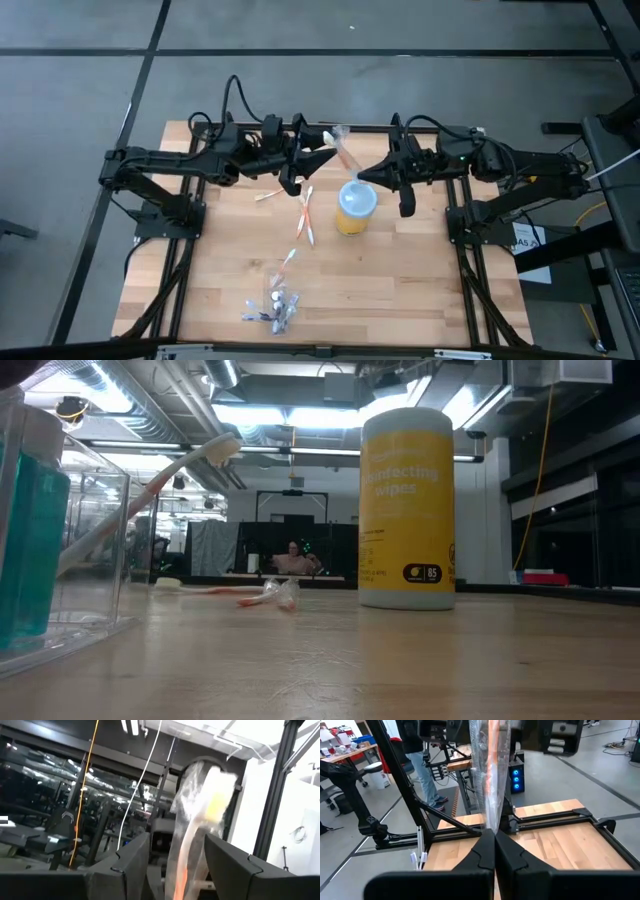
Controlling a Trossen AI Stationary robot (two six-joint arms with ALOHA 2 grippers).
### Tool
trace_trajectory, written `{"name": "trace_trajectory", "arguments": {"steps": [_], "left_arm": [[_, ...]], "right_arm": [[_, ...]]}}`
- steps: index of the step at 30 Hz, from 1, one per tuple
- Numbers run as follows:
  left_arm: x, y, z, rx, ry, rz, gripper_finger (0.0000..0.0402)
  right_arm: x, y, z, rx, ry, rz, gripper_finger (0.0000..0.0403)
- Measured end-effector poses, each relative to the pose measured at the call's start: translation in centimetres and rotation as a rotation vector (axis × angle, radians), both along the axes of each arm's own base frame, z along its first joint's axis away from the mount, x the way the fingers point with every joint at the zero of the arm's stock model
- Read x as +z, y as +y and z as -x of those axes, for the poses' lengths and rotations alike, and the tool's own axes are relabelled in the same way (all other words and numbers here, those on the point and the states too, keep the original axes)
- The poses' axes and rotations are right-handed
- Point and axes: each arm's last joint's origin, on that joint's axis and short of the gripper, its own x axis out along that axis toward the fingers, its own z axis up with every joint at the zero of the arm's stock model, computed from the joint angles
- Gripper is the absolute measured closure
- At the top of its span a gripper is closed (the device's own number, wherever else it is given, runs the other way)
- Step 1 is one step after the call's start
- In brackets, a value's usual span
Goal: Pick & Place toothbrushing station
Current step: Put the orange toothbrush into the left side of the transparent organizer
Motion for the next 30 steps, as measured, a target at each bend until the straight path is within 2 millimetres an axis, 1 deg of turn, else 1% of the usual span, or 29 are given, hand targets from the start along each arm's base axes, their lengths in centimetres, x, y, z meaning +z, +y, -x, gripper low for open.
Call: {"name": "trace_trajectory", "arguments": {"steps": [3, 5, 9, 14, 17, 23, 28, 30], "left_arm": [[0.35, 0.0, 0.07, 0.003, -0.002, -0.007, 0.0224], [0.38, 0.0, 0.02, 0.003, 0.015, -0.007, 0.0237], [0.18, -0.02, -0.11, -0.005, 0.052, -0.009, 0.0278], [0.28, -0.03, -0.08, -0.005, 0.046, -0.011, 0.0337], [0.39, -0.03, -0.04, -0.005, 0.035, -0.011, 0.0362], [0.51, -0.05, 0.02, -0.009, 0.021, -0.021, 0.0372], [0.52, -0.05, 0.02, -0.009, 0.02, -0.023, 0.0392], [0.52, -0.05, 0.03, -0.008, 0.02, -0.023, 0.0393]], "right_arm": [[0.03, 0.03, -0.31, 0.0, -0.014, -0.001, 0.0403], [0.06, 0.03, -0.35, 0.0, -0.02, -0.001, 0.0403], [0.24, 0.03, -0.37, 0.0, -0.038, -0.003, 0.0403], [0.29, 0.03, -0.37, 0.0, -0.043, -0.003, 0.0403], [0.33, 0.03, -0.36, 0.0, -0.046, -0.003, 0.0403], [0.35, 0.03, -0.37, 0.001, -0.049, -0.004, 0.0403], [0.35, 0.03, -0.36, 0.003, -0.048, -0.004, 0.0403], [0.36, 0.05, -0.36, 0.009, -0.049, -0.005, 0.0403]]}}
